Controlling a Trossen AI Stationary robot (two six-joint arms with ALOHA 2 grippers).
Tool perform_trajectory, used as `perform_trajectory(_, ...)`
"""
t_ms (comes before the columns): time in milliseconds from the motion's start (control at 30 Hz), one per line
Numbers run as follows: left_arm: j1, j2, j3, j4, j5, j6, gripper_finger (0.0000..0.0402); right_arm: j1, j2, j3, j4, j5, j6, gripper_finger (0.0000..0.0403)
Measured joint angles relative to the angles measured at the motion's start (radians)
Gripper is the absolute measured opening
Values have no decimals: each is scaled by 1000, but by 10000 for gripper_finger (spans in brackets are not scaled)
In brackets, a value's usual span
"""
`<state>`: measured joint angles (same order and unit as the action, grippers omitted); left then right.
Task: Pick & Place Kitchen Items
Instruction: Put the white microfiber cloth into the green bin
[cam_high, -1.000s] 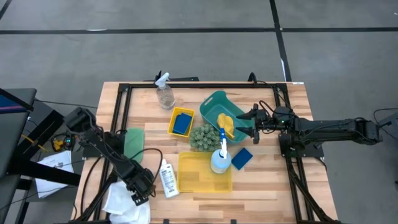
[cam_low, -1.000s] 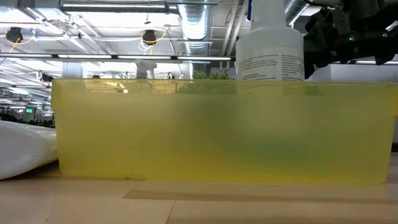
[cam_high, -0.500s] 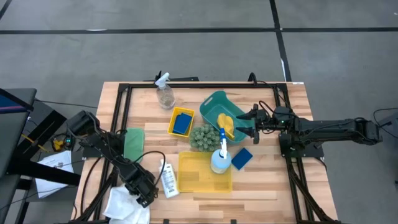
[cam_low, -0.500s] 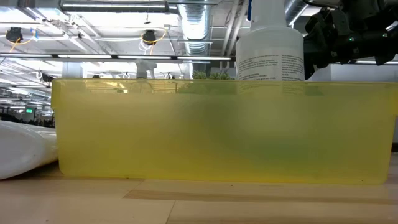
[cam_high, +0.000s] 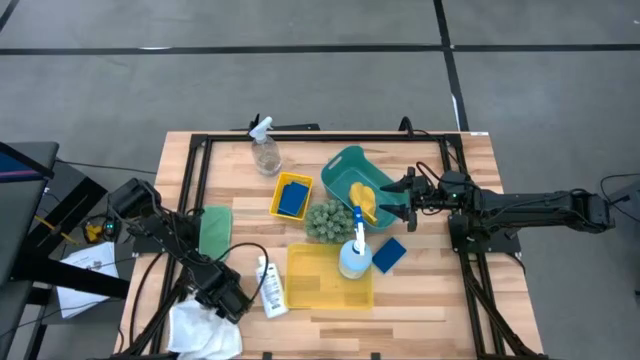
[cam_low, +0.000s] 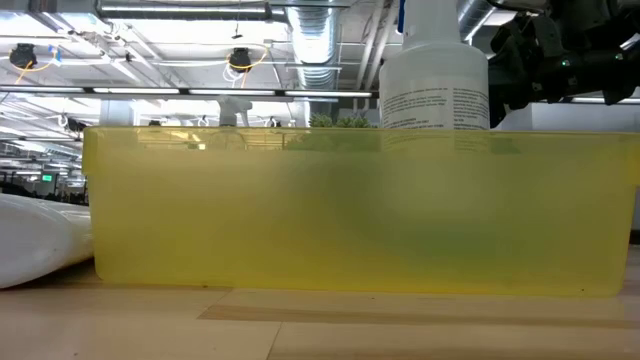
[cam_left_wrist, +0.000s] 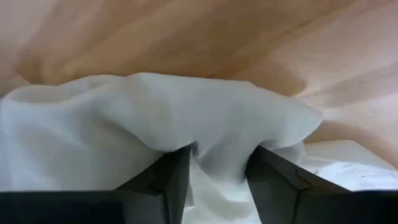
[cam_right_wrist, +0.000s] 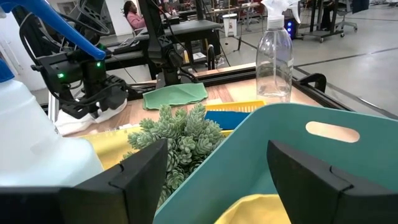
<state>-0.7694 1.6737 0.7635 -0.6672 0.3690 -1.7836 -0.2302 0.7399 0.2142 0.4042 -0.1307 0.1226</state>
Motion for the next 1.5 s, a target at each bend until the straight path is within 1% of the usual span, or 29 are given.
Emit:
perform_trajectory(167, -1, 0, 0, -17, -24, 22, 99, 0, 0, 0, 0, 0, 0, 265)
perform_trajectory(367, -1, -4, -1, -24, -25, 59, 22, 0, 0, 0, 0, 0, 0, 265)
perform_trajectory(400, -3, -10, -2, -23, -29, 71, 14, 0, 0, 0, 0, 0, 1, 265)
perform_trajectory(467, -6, -34, -7, -20, -55, 81, 12, 0, 0, 0, 0, 0, 1, 265)
perform_trajectory(533, -7, -75, -7, -22, -123, 89, 14, 1, 0, 0, 1, 0, 1, 265)
perform_trajectory(633, -11, -157, -12, -18, -347, 107, 9, 1, 0, 0, 0, 0, 0, 265)
perform_trajectory(733, -19, -260, -11, -15, -528, 155, 6, 1, 0, 0, 0, -1, 0, 265)
perform_trajectory(900, -48, -383, -13, -13, -725, 281, 6, 1, 0, 0, -2, -2, 0, 265)
perform_trajectory(1000, -70, -441, -12, -7, -805, 347, 7, 1, 0, 0, -2, -2, 0, 265)
perform_trajectory(1167, -118, -512, -11, 8, -876, 450, 7, 1, 0, 0, -3, -2, 0, 265)
perform_trajectory(1300, -165, -538, -10, 51, -950, 580, 7, 1, 0, 0, -4, -2, 0, 265)
perform_trajectory(1500, -219, -538, -10, 74, -1100, 660, 7, 1, 0, 0, -4, -2, -2, 265)
